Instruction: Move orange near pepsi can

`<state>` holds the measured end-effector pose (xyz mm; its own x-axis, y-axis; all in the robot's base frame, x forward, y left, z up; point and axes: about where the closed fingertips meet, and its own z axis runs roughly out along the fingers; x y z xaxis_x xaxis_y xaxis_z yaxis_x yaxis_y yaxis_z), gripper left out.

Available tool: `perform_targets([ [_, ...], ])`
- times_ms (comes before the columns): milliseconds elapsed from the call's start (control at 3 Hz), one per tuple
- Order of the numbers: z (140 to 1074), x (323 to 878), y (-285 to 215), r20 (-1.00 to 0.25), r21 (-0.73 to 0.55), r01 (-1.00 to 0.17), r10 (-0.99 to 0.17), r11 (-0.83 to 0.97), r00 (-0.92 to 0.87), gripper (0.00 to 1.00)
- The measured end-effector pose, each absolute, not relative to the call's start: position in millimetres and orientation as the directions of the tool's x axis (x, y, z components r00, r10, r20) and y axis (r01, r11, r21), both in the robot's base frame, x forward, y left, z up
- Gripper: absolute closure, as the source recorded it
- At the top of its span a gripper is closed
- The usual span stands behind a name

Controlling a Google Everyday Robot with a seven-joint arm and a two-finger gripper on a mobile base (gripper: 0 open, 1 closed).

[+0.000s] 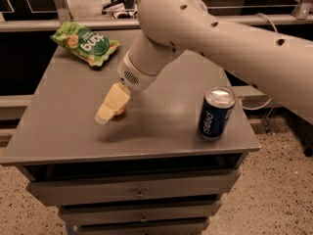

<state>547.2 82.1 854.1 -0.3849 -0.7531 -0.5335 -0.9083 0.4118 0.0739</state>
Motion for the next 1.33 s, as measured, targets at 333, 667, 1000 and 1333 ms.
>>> perform_targets([
  [333,846.2,542.7,90.4,-0.533,0.079,-0.912,-0.756,0.403,-0.380,0.15],
  [667,844.7,539.8,97.1,-0.541,0.070,-0.919,-0.760,0.387,-0.361,0.47],
  [1000,846.6,539.6,99.0,-0.543,0.061,-0.925,-0.765,0.375,-0.346,0.70],
  [1333,855.9,559.7,84.1,-0.529,0.027,-0.929,-0.784,0.369,-0.326,0.94],
])
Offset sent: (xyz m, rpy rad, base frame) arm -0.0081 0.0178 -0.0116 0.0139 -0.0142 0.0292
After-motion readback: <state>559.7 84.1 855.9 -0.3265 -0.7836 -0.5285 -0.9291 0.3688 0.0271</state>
